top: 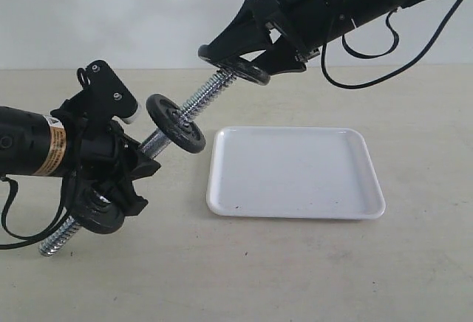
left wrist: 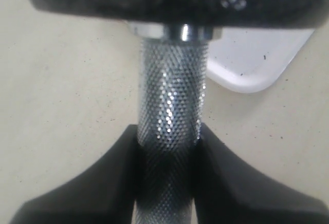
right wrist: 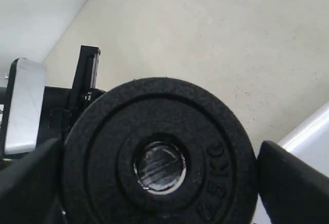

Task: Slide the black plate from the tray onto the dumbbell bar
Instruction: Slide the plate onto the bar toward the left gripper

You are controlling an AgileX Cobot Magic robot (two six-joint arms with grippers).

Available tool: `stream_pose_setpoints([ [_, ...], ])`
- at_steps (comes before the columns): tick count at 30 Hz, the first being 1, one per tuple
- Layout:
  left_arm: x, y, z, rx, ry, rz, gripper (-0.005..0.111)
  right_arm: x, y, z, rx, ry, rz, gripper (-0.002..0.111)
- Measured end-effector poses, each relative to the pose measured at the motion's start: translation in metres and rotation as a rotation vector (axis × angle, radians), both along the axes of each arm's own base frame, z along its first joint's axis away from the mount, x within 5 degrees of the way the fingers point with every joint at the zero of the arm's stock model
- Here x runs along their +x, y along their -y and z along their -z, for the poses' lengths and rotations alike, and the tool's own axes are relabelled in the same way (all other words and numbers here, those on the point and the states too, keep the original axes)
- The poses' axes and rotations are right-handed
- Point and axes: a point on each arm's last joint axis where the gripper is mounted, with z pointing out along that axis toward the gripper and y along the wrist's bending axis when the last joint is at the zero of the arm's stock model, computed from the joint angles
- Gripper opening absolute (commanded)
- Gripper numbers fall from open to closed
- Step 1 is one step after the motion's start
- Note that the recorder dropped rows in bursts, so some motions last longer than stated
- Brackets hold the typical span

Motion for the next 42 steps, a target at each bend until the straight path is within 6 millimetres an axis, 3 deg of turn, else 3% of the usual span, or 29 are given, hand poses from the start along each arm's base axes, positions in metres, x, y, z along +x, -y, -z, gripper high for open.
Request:
stream_pose_setpoints([
  [14, 0.002, 0.001, -0.003, -0.020, 0.004, -0.008, 0.004, -0.005, -0.016, 0.001, -0.014, 0.014, -0.018, 0.000],
  [29, 0.002, 0.002, -0.004, -0.028, 0.005, -0.003, 0.004, -0.007, -0.018, 0.001, -0.013, 0.009, -0.028, 0.000],
  [36, 0.002, 0.002, -0.004, -0.028, 0.005, 0.000, 0.004, -0.010, -0.049, 0.033, -0.010, -0.046, -0.097, 0.000],
  [42, 0.002, 0.002, -0.004, -0.025, 0.006, -0.002, 0.004, -0.009, -0.050, 0.035, 0.002, -0.025, -0.110, 0.000],
])
